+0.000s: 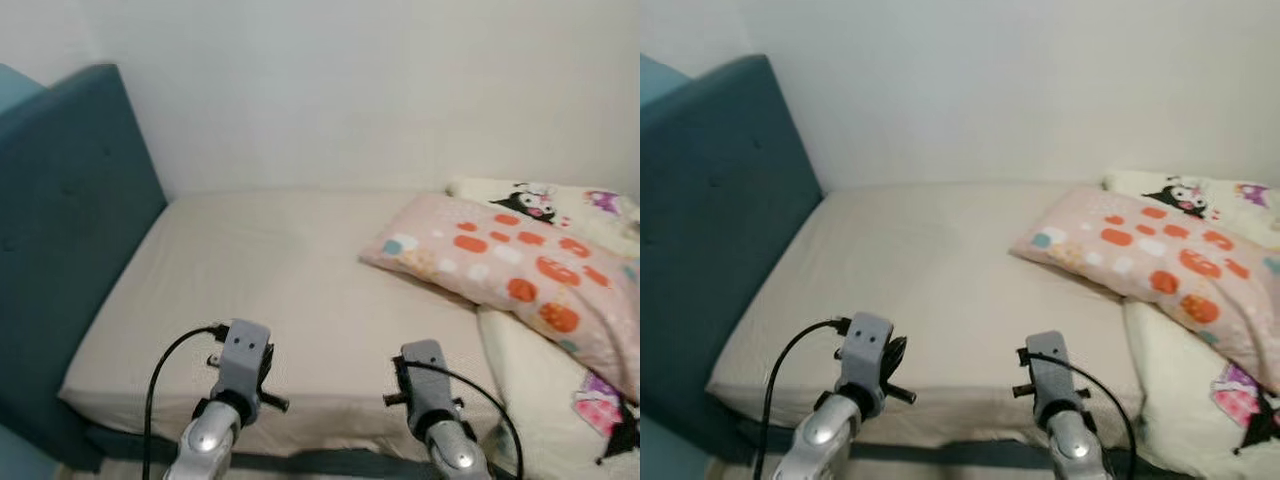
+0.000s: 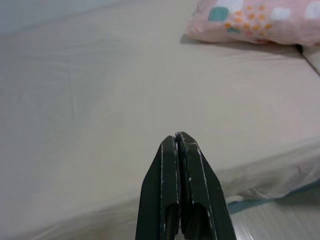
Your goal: Clean up the room
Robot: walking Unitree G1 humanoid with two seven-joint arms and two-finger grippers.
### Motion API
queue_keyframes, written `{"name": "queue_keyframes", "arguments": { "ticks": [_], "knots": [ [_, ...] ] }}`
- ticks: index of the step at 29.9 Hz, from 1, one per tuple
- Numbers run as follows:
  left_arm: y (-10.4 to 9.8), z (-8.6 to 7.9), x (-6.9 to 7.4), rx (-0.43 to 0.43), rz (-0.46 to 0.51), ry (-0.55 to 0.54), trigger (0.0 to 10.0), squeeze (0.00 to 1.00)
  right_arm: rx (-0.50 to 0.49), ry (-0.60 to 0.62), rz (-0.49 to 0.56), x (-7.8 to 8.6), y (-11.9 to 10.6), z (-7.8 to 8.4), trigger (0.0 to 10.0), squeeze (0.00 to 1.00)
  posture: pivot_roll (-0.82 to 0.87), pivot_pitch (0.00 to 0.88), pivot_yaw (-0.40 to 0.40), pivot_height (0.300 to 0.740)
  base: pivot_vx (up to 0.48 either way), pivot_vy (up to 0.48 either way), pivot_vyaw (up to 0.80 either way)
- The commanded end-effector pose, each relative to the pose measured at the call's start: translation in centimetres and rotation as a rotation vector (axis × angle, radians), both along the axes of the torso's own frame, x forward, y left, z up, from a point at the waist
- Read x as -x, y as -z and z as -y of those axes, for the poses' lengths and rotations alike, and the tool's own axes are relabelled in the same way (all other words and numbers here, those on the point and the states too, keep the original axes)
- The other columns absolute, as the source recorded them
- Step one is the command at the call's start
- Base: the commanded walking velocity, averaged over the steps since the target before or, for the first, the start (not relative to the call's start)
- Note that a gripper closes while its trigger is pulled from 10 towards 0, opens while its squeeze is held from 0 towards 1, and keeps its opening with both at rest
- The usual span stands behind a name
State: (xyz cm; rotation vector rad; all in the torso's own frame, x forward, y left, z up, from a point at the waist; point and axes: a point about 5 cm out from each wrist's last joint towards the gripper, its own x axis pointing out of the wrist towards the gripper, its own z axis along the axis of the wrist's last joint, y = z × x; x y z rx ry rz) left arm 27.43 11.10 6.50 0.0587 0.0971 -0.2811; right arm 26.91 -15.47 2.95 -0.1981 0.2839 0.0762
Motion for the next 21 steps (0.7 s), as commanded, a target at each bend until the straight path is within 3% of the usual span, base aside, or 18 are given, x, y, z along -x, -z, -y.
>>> {"name": "queue_keyframes", "arguments": {
  "ticks": [1, 21],
  "knots": [
    [0.33, -0.15, 0.3, -0.004, -0.01, 0.001, 10.0, 0.0, 0.008, 0.009, -0.011, 0.24, 0.34, 0.38, 10.0, 0.0, -0.02, 0.053, 0.042, 0.74, 0.0, -0.311, 0.0],
    [0.29, -0.15, 0.26, -0.005, -0.01, 0.003, 10.0, 0.0, 0.008, 0.012, -0.013, 0.27, 0.36, 0.47, 10.0, 0.0, -0.02, 0.06, 0.045, 0.74, 0.0, -0.313, 0.0]
  ]
}}
